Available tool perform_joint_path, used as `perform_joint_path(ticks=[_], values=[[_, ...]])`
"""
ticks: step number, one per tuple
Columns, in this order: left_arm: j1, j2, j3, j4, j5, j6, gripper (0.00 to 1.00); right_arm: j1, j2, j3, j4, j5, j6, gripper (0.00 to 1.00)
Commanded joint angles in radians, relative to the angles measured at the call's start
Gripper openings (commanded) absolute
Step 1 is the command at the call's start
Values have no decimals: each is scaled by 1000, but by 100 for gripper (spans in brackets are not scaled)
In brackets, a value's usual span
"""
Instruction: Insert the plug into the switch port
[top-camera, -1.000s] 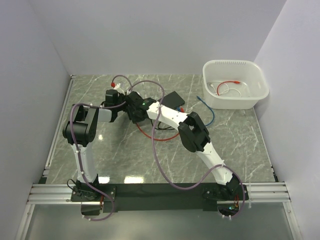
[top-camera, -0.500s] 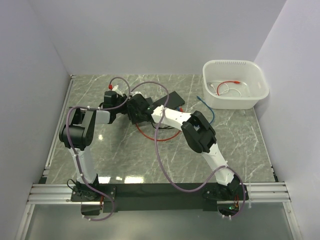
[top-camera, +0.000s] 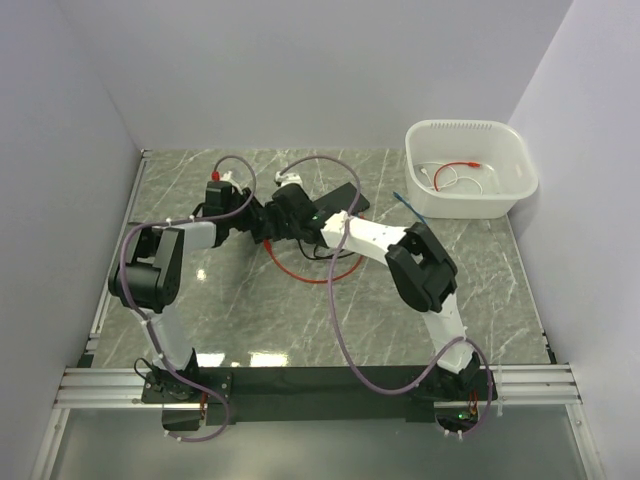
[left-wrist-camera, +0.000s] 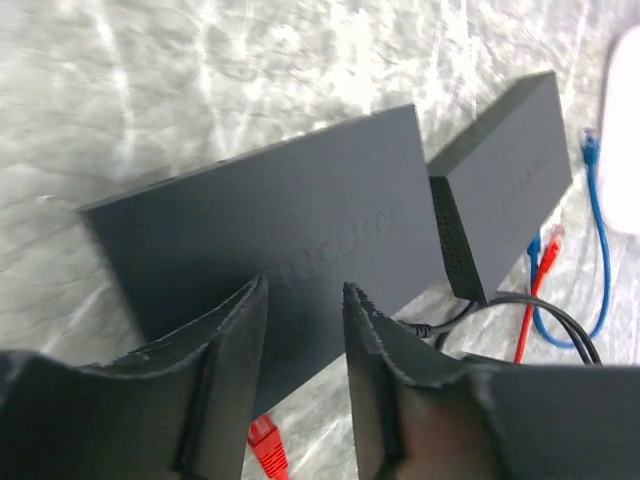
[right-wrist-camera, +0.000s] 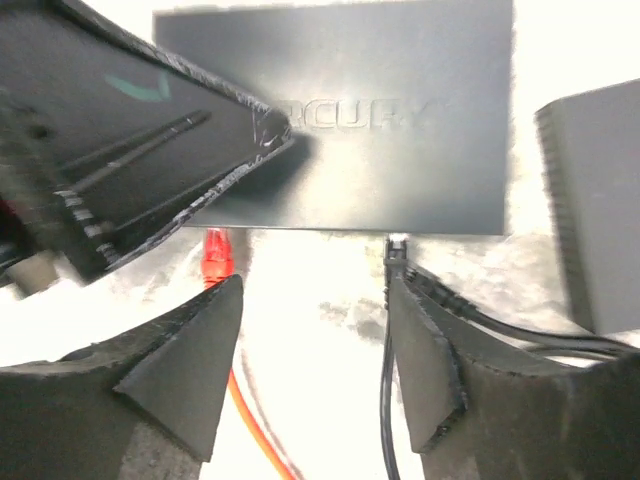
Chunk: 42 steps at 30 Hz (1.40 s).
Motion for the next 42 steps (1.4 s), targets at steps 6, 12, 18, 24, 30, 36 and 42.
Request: perform_joint_path(ticks=[6, 12, 18, 24, 30, 36, 42], values=[[23, -59, 62, -140, -173, 22, 50, 19, -190, -74, 85, 64, -2, 71], [25, -157, 65, -172, -243, 37, 52, 43, -319, -181, 99, 122, -14, 71], [-9, -338, -2, -187, -292, 55, 52, 58, -504, -362, 125, 160, -4, 71], [-127, -542, -120, -174, -348, 106, 55, 101, -734, -597, 137, 222, 13, 71], [-207, -734, -275, -141, -380, 120, 72, 128, -977, -827, 105, 279, 82, 71], [-261, -869, -338, -183, -444, 146, 98, 139, -1215, -987, 58, 321, 124, 71], [-285, -988, -401, -192, -480, 158, 96, 144, -1365, -1051, -5, 371, 139, 71]])
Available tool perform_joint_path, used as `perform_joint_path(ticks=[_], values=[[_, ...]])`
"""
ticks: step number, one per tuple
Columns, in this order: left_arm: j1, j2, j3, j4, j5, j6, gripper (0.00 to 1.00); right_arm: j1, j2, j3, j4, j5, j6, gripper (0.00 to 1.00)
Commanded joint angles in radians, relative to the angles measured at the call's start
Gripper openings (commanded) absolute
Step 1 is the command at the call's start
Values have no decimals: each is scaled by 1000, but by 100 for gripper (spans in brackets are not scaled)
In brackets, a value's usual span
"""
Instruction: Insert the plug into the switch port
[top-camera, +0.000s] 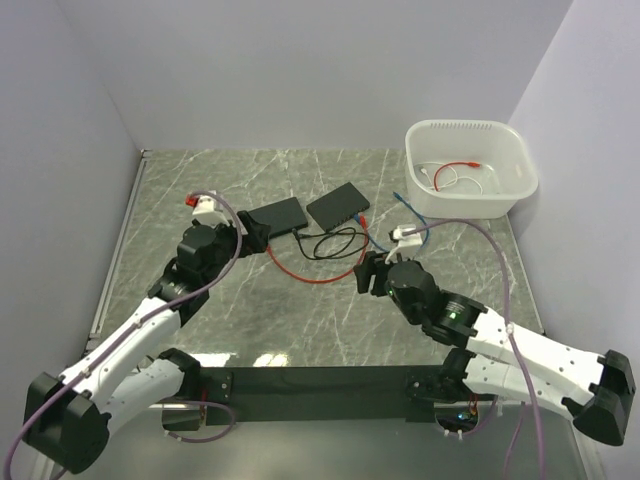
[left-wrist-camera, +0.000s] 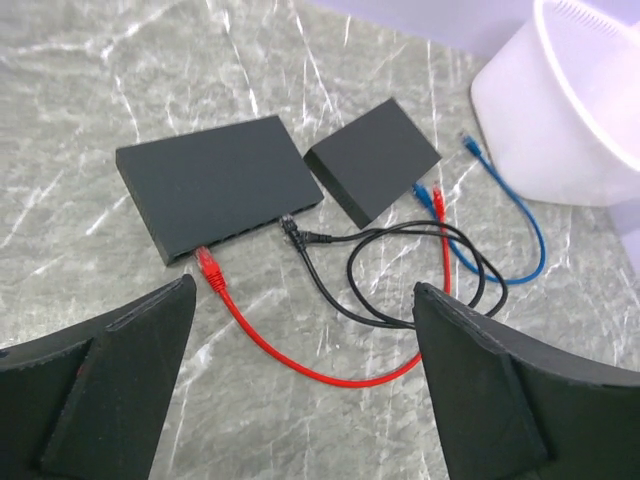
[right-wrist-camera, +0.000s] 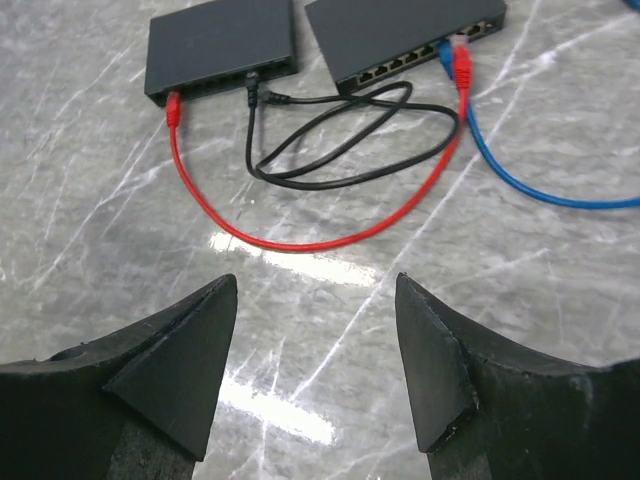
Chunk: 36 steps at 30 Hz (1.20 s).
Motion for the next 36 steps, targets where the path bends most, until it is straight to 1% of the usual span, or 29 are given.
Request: perform_joint_path(ticks=[1, 4, 5, 8, 11, 13, 17, 19, 21, 22, 25, 26, 27, 29, 30, 31, 32, 33, 34, 35, 36], values=[[-6, -58, -25, 5, -42, 25, 95, 7, -75, -31, -34, 65, 39, 72], [-10, -92, -38, -4, -76, 38, 95, 9, -122, -41, -61, 88, 73, 71], [-8, -107, -42, -7, -111, 44, 95, 9, -129, -40, -72, 107, 85, 71], [-10, -142, -66, -4, -140, 69, 96, 7, -144, -41, -81, 128, 93, 72], [-8, -180, -118, 42, -174, 89, 97, 9, -135, -25, -80, 102, 79, 72], [-8, -217, -167, 82, -231, 89, 99, 9, -127, -11, -89, 95, 74, 72], [-8, -256, -213, 105, -341, 78, 100, 7, -136, -15, -72, 50, 56, 71], [-8, -265, -244, 126, -384, 104, 99, 9, -141, -17, -63, 33, 51, 71], [-10, -271, -290, 188, -427, 150, 99, 9, -141, -17, -61, 32, 51, 72], [-10, -274, -307, 217, -485, 152, 100, 10, -141, -17, -61, 30, 51, 71], [-8, -274, -394, 362, -528, 213, 99, 10, -141, -17, -57, 27, 50, 72], [-8, -270, -419, 407, -583, 227, 99, 9, -140, -17, -54, 19, 45, 72], [-8, -271, -422, 415, -582, 219, 99, 9, -140, -18, -48, 18, 45, 72], [-6, -265, -442, 479, -588, 261, 99, 9, -138, -25, -41, 19, 45, 72], [-6, -257, -477, 578, -584, 299, 99, 9, -138, -28, -37, 21, 45, 72], [-5, -224, -501, 650, -573, 386, 99, 9, -138, -31, -35, 22, 48, 72], [-2, -199, -558, 722, -570, 423, 99, 10, -137, -29, -37, 27, 50, 72], [4, -169, -586, 875, -562, 446, 99, 10, -138, -29, -38, 29, 48, 72], [35, -95, -594, 931, -547, 439, 99, 9, -138, -32, -37, 30, 53, 72], [62, -55, -630, 968, -506, 422, 99, 9, -143, -35, -31, 33, 56, 72], [82, -15, -615, 1017, -497, 410, 99, 10, -147, -40, -29, 35, 54, 72]])
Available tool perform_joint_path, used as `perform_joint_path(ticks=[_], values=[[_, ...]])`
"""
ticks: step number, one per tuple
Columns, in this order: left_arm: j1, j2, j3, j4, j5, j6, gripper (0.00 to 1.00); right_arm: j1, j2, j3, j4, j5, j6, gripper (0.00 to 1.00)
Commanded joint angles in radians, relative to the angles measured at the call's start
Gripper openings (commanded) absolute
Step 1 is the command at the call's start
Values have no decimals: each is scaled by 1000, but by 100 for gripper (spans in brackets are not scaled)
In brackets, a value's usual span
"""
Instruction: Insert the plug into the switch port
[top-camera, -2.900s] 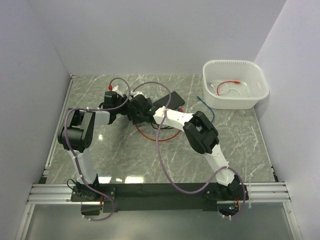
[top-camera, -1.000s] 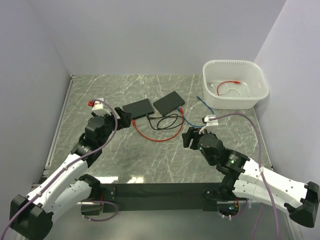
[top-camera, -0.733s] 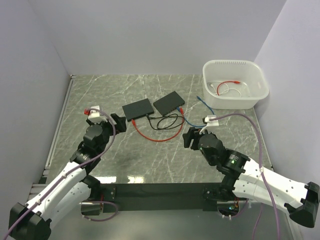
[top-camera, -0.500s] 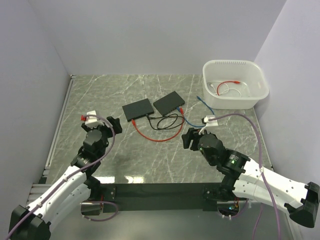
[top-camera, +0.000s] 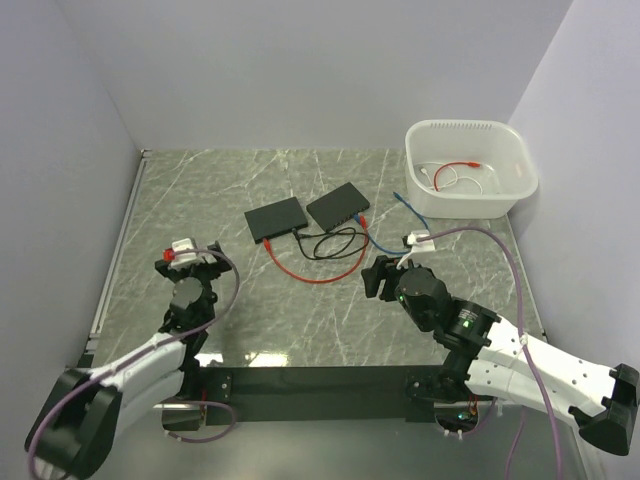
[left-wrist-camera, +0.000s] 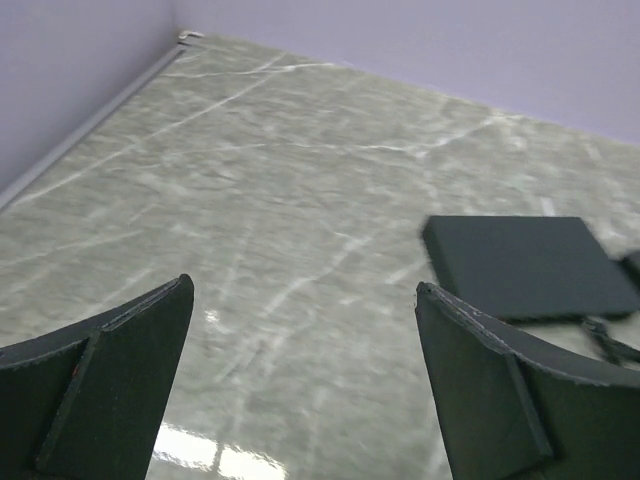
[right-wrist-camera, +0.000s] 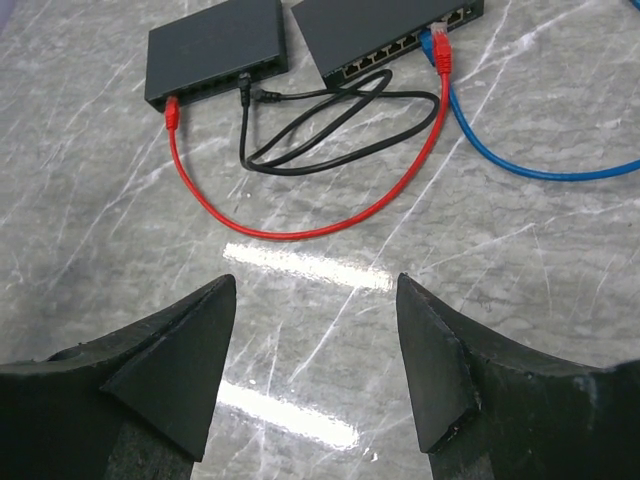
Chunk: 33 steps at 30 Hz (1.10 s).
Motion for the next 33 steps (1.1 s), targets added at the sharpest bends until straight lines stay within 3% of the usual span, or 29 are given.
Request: perform_joint_path(ticks=[1, 6, 8, 10, 12, 15, 20, 24, 28, 33], values=[[53, 120, -61, 249, 36, 41, 99, 5, -21, -4, 48, 19, 1, 73], [148, 320, -15, 455, 196, 76, 99, 7, -27, -2, 41, 37, 13, 73], [200, 394, 19, 552, 198, 92, 99, 8, -30, -10, 50, 51, 24, 74], [243, 509, 38, 590, 276, 101, 99, 7, -32, -16, 56, 54, 27, 75], [262, 667, 68, 740, 283, 113, 99, 8, -30, -19, 59, 54, 28, 75], [314, 634, 128, 536, 346, 50, 99, 10, -23, -28, 73, 78, 37, 75], [378, 638, 162, 475, 512, 43, 99, 11, 10, -76, 165, 83, 27, 78], [397, 640, 156, 495, 621, 73, 98, 13, 80, -53, 119, 132, 103, 80], [401, 635, 131, 533, 655, 79, 95, 11, 161, 22, 87, 34, -14, 81], [401, 632, 130, 534, 541, 26, 97, 2, 142, -7, 258, -84, -123, 84]])
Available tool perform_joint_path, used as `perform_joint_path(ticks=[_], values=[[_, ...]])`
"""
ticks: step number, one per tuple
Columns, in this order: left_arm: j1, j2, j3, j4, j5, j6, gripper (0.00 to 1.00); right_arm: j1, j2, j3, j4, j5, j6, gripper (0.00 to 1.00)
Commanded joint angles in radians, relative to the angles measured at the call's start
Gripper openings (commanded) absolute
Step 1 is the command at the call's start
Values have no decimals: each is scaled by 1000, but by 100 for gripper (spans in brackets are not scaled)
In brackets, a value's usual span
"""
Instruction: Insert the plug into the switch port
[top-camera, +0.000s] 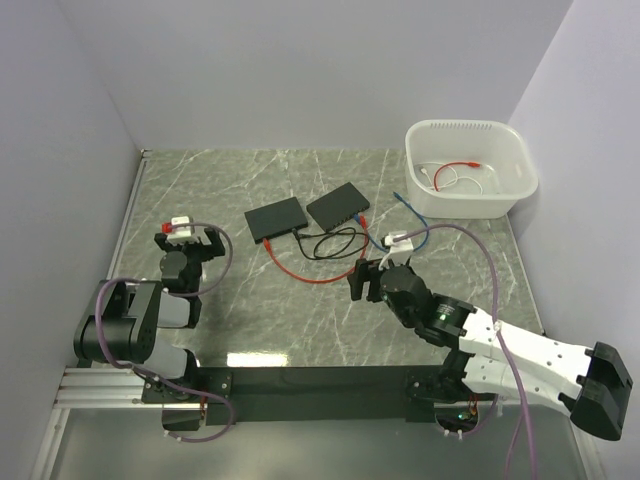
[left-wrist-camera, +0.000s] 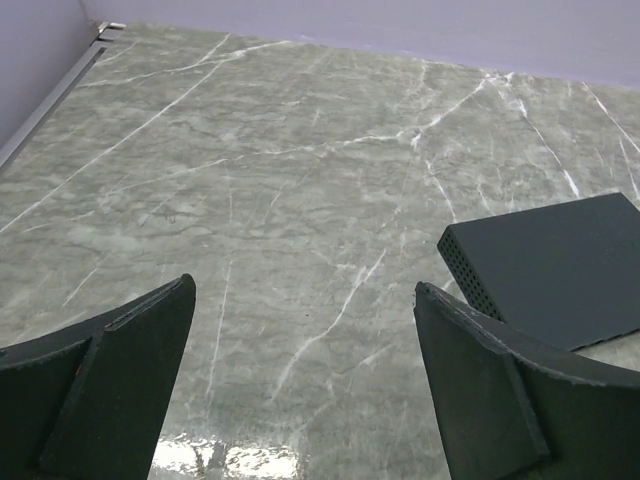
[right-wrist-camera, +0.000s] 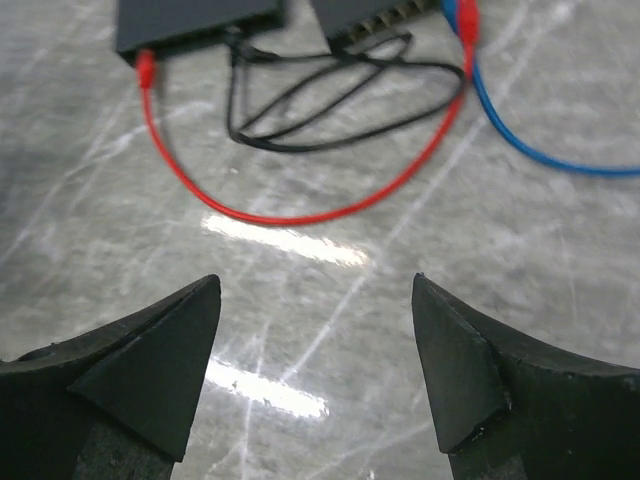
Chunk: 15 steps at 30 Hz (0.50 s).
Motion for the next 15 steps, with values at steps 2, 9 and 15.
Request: perform_joint_path(ticks=[2, 9, 15], values=[[6, -25, 16, 25, -7, -21, 95, -16, -33, 38, 163, -70, -108, 85], [14, -16, 59, -44, 21, -12, 97, -25, -95, 66, 161, -128, -188, 85], [23, -16, 72, -69, 44, -27, 99, -23, -96, 70, 104, -144, -166, 85]])
